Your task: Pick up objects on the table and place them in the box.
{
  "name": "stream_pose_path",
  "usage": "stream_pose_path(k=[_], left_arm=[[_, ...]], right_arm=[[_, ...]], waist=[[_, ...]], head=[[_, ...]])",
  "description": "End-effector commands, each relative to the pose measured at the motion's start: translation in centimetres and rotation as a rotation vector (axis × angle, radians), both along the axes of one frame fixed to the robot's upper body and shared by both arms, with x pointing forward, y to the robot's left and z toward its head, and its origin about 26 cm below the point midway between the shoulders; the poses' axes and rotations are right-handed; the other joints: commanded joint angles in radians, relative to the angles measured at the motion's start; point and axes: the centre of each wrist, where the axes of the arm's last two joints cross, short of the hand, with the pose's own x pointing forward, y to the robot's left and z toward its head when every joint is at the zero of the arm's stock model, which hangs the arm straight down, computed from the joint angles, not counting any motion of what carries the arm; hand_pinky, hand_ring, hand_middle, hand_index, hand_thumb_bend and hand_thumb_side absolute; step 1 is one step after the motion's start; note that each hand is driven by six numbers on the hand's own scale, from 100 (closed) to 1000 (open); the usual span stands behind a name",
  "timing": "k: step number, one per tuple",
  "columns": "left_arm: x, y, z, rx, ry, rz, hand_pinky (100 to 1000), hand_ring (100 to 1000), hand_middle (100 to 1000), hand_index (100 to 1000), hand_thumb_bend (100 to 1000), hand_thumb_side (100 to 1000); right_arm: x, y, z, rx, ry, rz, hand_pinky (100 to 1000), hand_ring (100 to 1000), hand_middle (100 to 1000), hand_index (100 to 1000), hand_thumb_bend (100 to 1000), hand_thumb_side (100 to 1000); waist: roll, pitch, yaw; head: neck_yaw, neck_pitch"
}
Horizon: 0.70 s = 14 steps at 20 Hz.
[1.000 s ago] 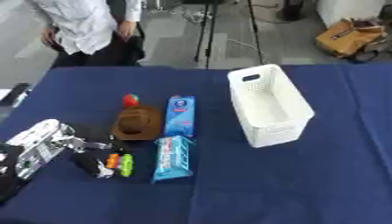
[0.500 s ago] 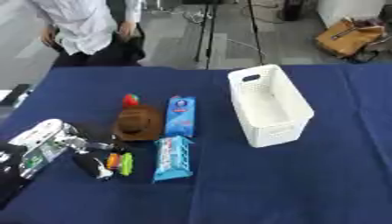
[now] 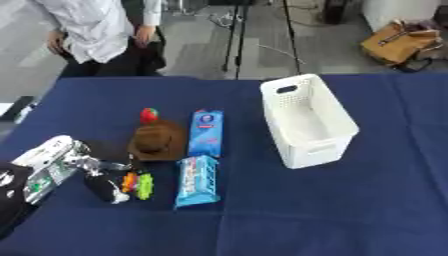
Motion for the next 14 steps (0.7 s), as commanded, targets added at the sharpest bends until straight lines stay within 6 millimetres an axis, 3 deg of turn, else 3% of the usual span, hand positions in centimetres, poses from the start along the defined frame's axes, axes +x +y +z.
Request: stream_pose_path(k=[1, 5, 7, 14], left_arm=[[-0.14, 0.21, -1.35, 0.039, 0.047, 0.011, 1000, 641, 553, 780, 160, 606], [-0.07, 0.15, -1.31, 0.037, 0.051, 0.015, 1000, 627, 546, 773, 171, 624], [-0.04, 0.11, -1.3, 0.037, 0.053, 0.016, 1000, 564, 497, 714, 182, 642], [0.06, 0.02, -1.27, 0.037, 0.052, 0.023, 1000, 548, 482, 695, 154, 633]], right_arm=[[-0.27, -0.07, 0.9, -0.012, -0.029, 0.001, 857, 896, 822, 781, 100, 1000], [-0.28, -0.11, 0.91, -0.012, -0.03, -0.001, 858, 896, 823, 781, 100, 1000], [-0.28, -0.11, 0.91, -0.013, -0.031, -0.001, 857, 897, 822, 780, 100, 1000], [-0.29, -0.11, 0.88, -0.011, -0.033, 0.001, 858, 897, 821, 780, 100, 1000]], waist=[[-0.006, -0.007, -0.002], [-0.005, -0.008, -0.002], [-0.005, -0.009, -0.002], [-0.006, -0.008, -0.002]], head=[[0.002, -0.006], [0.003, -0.006], [0.003, -0.006], [0.001, -0.006]])
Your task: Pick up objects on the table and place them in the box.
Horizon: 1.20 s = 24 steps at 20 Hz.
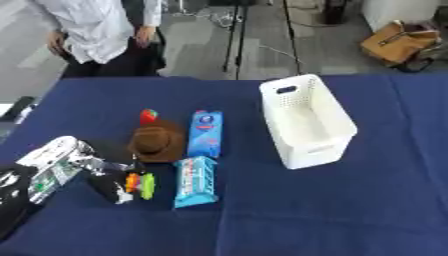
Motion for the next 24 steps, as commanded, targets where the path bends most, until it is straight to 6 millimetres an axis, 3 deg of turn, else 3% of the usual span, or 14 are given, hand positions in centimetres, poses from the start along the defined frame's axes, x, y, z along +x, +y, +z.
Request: stream_pose_path(k=[1, 10, 11, 24], left_arm=[[-0.1, 0.3, -1.1, 0.038, 0.04, 0.012, 1000, 542, 477, 683, 141, 625], [0.3, 0.3, 0.4, 0.052, 0.006, 0.018, 1000, 536, 478, 677, 134, 580], [0.4, 0.3, 0.7, 0.053, -0.004, 0.019, 1000, 527, 474, 671, 130, 540], [1.1, 0.1, 3.6, 0.065, -0.083, 0.019, 1000, 496, 454, 641, 108, 496]], right_arm=[[-0.2, -0.1, 1.0, -0.017, -0.036, 0.001, 858, 897, 821, 779, 100, 1000], [-0.3, -0.1, 0.9, -0.017, -0.035, 0.0, 858, 897, 820, 779, 100, 1000], [-0.3, -0.1, 0.9, -0.017, -0.035, 0.0, 859, 897, 820, 779, 100, 1000], [-0.4, -0.3, 0.8, -0.016, -0.035, -0.006, 860, 898, 820, 778, 100, 1000]], waist=[[-0.007, -0.007, 0.0], [-0.003, -0.012, 0.007], [-0.002, -0.012, 0.007], [-0.001, -0.018, 0.012]], head=[[0.001, -0.006], [-0.003, -0.002], [-0.003, -0.002], [-0.007, -0.003]])
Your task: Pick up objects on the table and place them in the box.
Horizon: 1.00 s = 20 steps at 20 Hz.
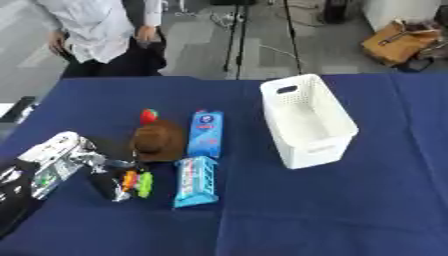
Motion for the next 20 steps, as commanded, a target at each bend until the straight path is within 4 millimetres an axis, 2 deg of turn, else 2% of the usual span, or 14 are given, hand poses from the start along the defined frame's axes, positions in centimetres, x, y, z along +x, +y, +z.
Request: stream_pose_path(k=[1, 7, 20], left_arm=[[0.3, 0.9, 2.1, 0.021, -0.045, 0.015, 1000, 493, 452, 640, 110, 496], [0.4, 0.9, 3.2, 0.022, -0.056, 0.014, 1000, 492, 452, 638, 112, 497], [0.4, 0.0, 6.8, 0.013, -0.099, -0.01, 1000, 484, 443, 625, 100, 456]], right_arm=[[-0.3, -0.1, 1.1, -0.018, -0.033, -0.001, 860, 898, 820, 778, 100, 1000], [-0.3, -0.2, 1.0, -0.019, -0.034, -0.003, 860, 898, 820, 778, 100, 1000], [-0.3, -0.3, 1.1, -0.022, -0.045, -0.011, 861, 900, 820, 778, 100, 1000]], waist=[[-0.003, -0.017, 0.002], [-0.002, -0.019, 0.005], [-0.002, -0.024, 0.008]], head=[[-0.002, -0.002], [-0.009, -0.002], [-0.017, -0.006]])
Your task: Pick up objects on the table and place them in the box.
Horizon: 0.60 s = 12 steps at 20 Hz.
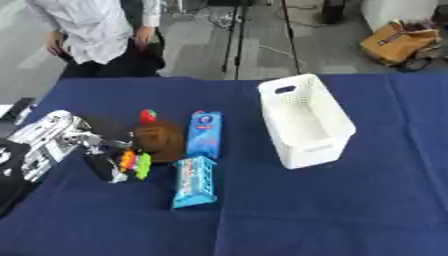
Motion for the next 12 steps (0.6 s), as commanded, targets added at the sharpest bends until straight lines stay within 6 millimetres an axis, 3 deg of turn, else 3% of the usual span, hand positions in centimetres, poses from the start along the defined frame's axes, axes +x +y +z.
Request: stream_pose_path(k=[1, 12], left_arm=[[-0.1, 0.9, 2.9, 0.018, -0.045, 0.001, 1000, 484, 443, 625, 100, 456], [-0.7, -0.9, 7.1, -0.009, -0.113, -0.038, 1000, 477, 435, 611, 100, 377]], right_arm=[[-0.3, -0.1, 1.1, -0.024, -0.037, -0.002, 861, 900, 820, 778, 100, 1000], [-0.3, -0.2, 1.0, -0.022, -0.039, -0.005, 862, 902, 820, 777, 100, 1000]], waist=[[-0.004, -0.021, 0.002], [-0.001, -0.026, 0.005]], head=[[-0.002, -0.006], [-0.024, -0.01]])
